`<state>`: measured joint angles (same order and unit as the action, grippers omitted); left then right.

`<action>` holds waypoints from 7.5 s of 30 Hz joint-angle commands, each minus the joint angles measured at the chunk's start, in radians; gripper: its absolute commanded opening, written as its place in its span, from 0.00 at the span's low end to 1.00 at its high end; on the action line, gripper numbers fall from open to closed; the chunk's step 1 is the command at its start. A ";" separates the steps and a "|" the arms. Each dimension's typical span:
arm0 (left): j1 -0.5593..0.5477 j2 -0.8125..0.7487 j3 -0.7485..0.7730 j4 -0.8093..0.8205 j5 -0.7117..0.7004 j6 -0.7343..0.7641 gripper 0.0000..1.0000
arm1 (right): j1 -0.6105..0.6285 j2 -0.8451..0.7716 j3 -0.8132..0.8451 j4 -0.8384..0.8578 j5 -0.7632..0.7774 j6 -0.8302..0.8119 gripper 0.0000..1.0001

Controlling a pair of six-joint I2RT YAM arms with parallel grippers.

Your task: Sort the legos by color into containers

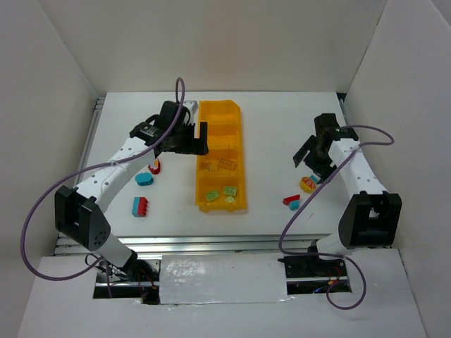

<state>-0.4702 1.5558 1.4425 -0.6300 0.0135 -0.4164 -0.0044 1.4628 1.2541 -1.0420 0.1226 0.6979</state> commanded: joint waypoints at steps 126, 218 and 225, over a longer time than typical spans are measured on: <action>0.104 0.270 0.216 0.274 1.017 -0.318 1.00 | 0.618 0.271 0.490 0.172 -0.311 -0.491 0.03; 0.176 0.300 0.216 0.148 0.784 -0.255 0.00 | 0.577 -0.113 0.189 0.514 -0.294 -0.436 0.12; 0.182 0.299 0.206 0.158 0.798 -0.274 0.00 | 0.577 -0.137 0.156 0.539 -0.337 -0.449 0.00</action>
<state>-0.2771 1.8565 1.6489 -0.4740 0.8120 -0.7040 0.5732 1.3373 1.4242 -0.5732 -0.1993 0.2569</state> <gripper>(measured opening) 0.463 0.715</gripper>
